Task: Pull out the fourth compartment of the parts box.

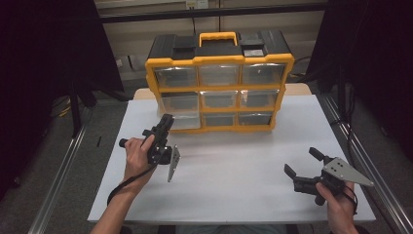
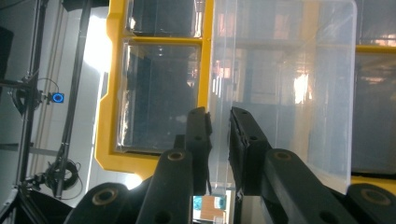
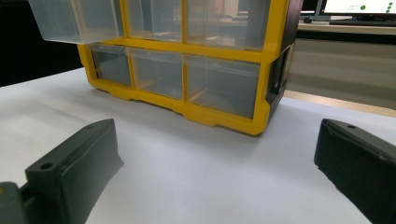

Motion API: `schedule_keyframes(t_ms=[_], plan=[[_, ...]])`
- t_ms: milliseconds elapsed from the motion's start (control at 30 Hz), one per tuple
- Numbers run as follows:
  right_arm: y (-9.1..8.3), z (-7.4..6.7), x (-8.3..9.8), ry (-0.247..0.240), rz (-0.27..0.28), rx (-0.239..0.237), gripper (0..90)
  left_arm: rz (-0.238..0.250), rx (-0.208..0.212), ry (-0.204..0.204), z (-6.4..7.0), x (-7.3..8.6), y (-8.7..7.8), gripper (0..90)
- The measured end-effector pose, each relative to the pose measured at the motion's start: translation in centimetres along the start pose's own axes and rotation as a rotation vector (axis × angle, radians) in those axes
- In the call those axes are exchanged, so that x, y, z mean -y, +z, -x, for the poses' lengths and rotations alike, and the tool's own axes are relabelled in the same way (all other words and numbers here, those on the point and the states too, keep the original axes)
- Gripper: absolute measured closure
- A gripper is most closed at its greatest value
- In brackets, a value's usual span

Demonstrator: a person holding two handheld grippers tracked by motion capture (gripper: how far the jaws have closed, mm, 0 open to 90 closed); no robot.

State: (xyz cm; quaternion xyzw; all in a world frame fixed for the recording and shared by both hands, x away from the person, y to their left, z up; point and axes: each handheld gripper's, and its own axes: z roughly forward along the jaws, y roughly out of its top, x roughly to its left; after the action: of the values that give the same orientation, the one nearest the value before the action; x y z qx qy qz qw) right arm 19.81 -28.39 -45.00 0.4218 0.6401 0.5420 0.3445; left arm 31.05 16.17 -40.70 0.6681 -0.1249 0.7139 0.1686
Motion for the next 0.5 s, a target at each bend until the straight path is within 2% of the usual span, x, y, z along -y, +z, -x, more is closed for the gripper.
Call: schedule_keyframes(t_ms=[33,67,167,200,300,433,467,500], plan=[[0.00,0.00,0.00,0.000,0.000,0.000,0.0,0.000,0.000,0.000,0.00,0.00,0.00,78.4],[0.02,-0.01,0.00,0.000,0.000,-0.001,0.0,0.003,0.007,-0.022,0.02,0.00,0.03,77.9],[0.05,-0.05,0.00,0.001,0.001,-0.001,0.0,0.008,-0.003,-0.014,0.05,-0.08,0.04,75.9],[0.02,-0.07,-0.01,0.002,0.000,-0.001,0.0,0.011,0.008,0.001,0.05,-0.17,0.09,75.9],[0.04,-0.10,0.00,0.002,0.001,-0.002,0.0,0.014,0.010,-0.022,0.14,-0.26,0.14,72.7],[0.14,-0.10,0.04,-0.003,-0.002,-0.002,0.0,0.003,0.012,-0.026,0.25,-0.36,0.09,65.4],[0.15,-0.14,0.06,0.001,-0.007,-0.003,0.0,0.008,0.019,-0.056,0.47,-0.52,0.18,63.0],[0.14,-0.14,0.05,0.001,-0.007,-0.002,0.0,0.010,0.013,-0.060,0.43,-0.62,0.23,59.8]])
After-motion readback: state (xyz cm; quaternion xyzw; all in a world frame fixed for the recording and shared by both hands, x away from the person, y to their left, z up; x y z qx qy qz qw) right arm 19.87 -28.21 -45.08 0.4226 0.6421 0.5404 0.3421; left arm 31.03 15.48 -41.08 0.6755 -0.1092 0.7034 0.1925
